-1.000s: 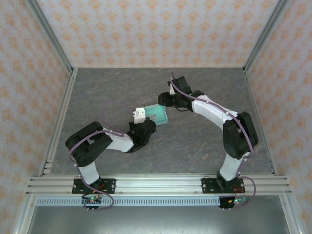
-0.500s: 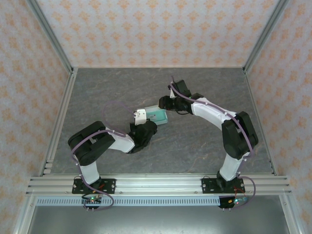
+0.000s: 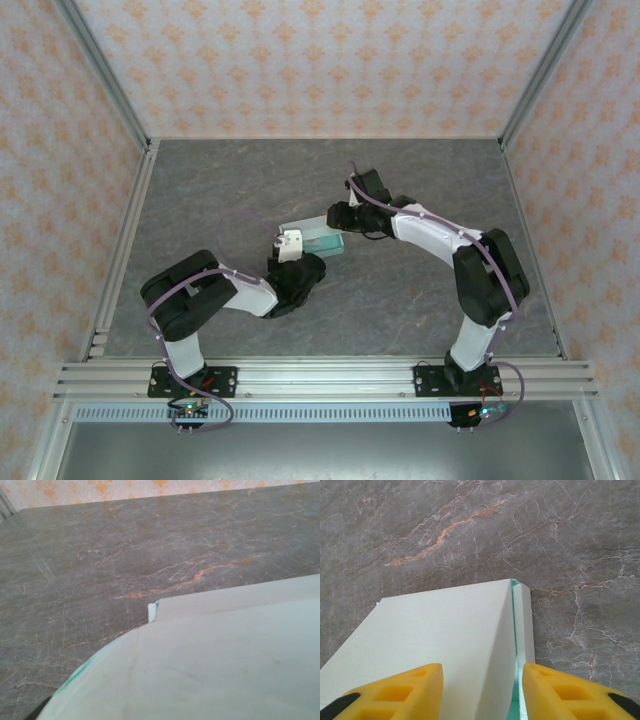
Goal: Fold the paper box
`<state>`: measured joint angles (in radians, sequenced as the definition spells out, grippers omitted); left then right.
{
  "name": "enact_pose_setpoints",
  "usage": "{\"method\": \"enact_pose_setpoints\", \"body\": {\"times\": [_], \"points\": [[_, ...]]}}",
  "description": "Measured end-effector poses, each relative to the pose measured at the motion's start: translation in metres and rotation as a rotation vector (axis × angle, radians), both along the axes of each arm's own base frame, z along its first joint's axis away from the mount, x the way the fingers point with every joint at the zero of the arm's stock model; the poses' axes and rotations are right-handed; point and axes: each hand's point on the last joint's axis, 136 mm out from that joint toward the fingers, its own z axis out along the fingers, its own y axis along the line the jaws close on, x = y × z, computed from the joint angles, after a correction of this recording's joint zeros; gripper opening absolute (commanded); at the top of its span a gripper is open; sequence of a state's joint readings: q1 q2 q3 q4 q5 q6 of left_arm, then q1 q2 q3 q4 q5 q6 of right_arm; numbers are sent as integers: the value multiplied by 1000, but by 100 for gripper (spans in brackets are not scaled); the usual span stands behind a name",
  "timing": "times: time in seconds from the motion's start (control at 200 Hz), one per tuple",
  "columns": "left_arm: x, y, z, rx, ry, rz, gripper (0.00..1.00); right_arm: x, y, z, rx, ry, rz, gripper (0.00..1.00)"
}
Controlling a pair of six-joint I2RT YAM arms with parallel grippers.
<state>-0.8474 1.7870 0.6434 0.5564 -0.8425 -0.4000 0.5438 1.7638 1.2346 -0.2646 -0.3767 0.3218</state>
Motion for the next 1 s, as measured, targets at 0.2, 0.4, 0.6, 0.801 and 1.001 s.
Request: {"method": "enact_pose_setpoints", "body": {"times": [0.2,0.4,0.6,0.801,1.001], "points": [[-11,1,1,10,15,-19,43,1,-1,0,-6,-3,-5,46],[-17,1,13,-27,7,-39,49,1,-2,-1,-9,-4,-9,46],[-35,6,14,-64,64,-103,52,1,-2,-1,-11,-4,-9,46],[-58,2,40,-152,142,-229,53,3,-4,-1,-22,-11,-16,47],[-89,1,76,-260,213,-362,59,3,-7,-2,-37,-18,-19,47]]}}
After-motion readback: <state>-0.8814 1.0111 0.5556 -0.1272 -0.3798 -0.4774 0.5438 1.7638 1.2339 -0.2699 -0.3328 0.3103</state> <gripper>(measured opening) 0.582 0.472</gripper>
